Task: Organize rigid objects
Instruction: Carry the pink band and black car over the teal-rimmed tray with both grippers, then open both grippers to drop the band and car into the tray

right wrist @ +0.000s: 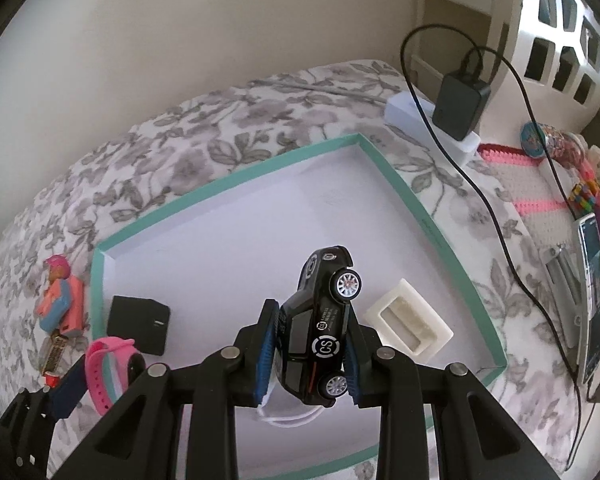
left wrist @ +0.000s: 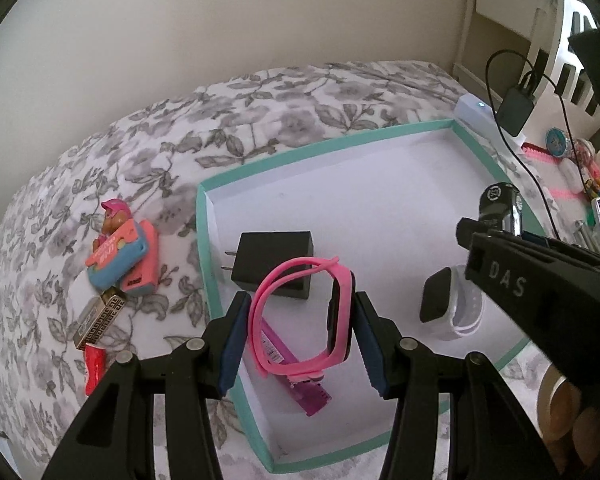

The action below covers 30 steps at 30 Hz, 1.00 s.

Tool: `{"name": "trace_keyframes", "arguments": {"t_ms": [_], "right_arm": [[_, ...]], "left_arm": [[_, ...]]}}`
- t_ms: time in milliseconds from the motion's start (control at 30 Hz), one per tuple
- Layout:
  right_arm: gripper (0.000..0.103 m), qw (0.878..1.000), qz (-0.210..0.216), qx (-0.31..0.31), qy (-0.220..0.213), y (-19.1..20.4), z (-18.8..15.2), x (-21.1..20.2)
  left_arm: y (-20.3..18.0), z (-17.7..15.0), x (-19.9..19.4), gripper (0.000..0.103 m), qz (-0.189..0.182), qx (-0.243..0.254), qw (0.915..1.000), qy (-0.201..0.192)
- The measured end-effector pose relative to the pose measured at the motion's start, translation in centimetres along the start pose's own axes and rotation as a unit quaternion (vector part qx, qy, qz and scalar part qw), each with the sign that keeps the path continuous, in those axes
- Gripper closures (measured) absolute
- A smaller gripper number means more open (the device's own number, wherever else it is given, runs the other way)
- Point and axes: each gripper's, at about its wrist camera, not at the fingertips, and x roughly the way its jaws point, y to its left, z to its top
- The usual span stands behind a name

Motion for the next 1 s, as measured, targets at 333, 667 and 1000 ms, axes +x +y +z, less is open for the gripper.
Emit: {"name": "trace_keyframes", "arguments": {"t_ms": [333, 667, 1000], "right_arm": [[0.071, 1.0, -0.002, 0.004, 0.009, -0.1, -0.2, 0.6], [0.071, 1.0, -0.003, -0.003, 0.021, 0.1, -0.4, 1.3], [0.071, 1.0, -0.004, -0.008, 0.021, 0.1, -0.3, 1.4]], "left_arm": [[0.3, -0.3, 0.7, 0.05, -0.005, -0.004, 0.9999, 0.011], [0.4, -0.5, 1.4, 0.05, -0.007, -0.003, 0.9997, 0.022], [0.8, -0.4, 1.4, 0.044, -0.005, -0.011, 0.9996, 0.025]]}}
